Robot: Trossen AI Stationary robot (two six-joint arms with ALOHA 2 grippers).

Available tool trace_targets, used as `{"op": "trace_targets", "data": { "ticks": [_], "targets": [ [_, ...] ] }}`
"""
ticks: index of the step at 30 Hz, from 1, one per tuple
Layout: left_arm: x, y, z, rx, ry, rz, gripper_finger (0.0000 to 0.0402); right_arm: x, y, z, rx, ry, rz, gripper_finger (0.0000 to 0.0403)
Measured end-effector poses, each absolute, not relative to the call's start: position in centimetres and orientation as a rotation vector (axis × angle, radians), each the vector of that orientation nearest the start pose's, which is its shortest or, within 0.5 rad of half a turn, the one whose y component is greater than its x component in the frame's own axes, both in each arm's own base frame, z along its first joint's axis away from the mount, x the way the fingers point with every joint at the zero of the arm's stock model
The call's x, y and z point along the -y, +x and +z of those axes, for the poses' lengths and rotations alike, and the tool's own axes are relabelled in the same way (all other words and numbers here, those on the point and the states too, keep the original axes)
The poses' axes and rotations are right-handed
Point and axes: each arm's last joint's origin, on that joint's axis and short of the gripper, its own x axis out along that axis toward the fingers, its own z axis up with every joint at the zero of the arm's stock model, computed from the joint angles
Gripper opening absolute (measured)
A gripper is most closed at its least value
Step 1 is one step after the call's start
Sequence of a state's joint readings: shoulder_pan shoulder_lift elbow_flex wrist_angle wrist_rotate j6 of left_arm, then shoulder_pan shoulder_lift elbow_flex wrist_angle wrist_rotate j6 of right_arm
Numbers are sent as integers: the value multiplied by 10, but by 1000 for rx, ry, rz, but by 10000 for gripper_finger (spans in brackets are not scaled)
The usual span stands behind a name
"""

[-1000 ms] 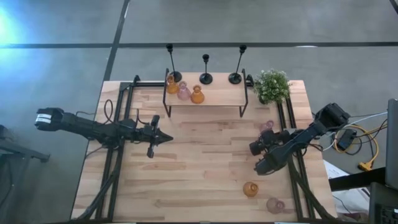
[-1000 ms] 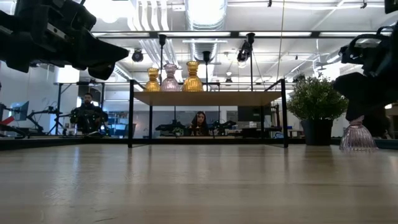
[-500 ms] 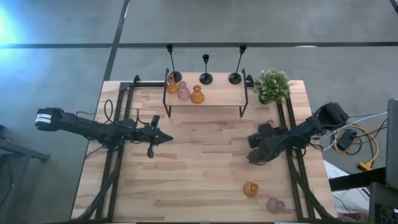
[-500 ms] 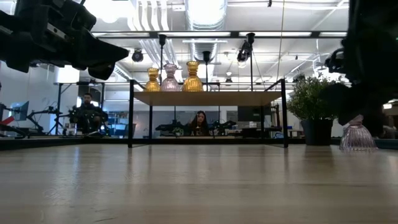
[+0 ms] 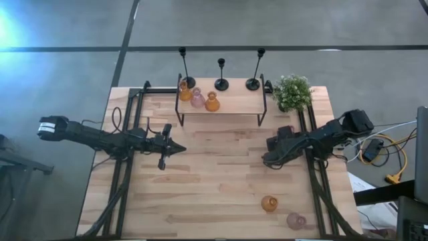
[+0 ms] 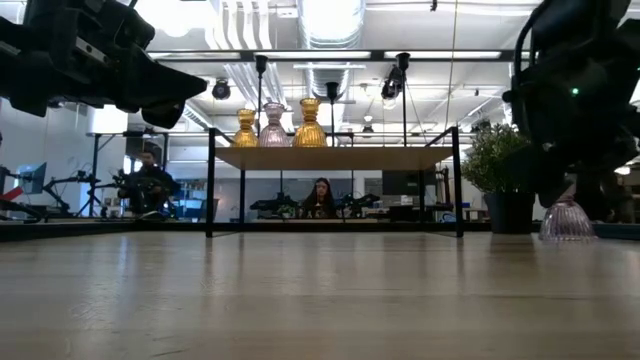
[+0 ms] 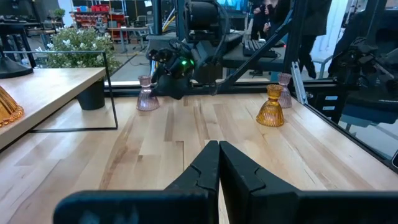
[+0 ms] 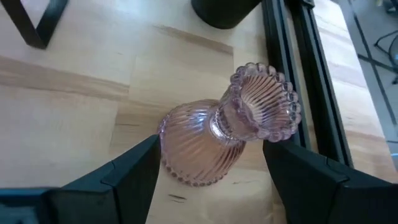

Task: Pick & Place candle stick holders
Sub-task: Put the top pink glass candle holder on the shelf

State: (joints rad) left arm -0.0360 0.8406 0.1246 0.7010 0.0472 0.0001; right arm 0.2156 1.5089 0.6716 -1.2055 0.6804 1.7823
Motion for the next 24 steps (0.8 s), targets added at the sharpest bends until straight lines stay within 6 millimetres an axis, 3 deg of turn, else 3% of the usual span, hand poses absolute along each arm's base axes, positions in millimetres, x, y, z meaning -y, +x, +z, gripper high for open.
{"op": "trace_targets", "data": {
  "ticks": [8, 14, 24],
  "targets": [
    [7, 165, 183, -15, 0, -84, 12, -13, 172, 133, -836, 477, -1567, 303],
    [7, 165, 183, -15, 0, -83, 12, -6, 165, 128, -813, 438, -1601, 317],
    [7, 165, 183, -15, 0, -84, 12, 0, 170, 123, -763, 450, -1572, 277]
  ]
}}
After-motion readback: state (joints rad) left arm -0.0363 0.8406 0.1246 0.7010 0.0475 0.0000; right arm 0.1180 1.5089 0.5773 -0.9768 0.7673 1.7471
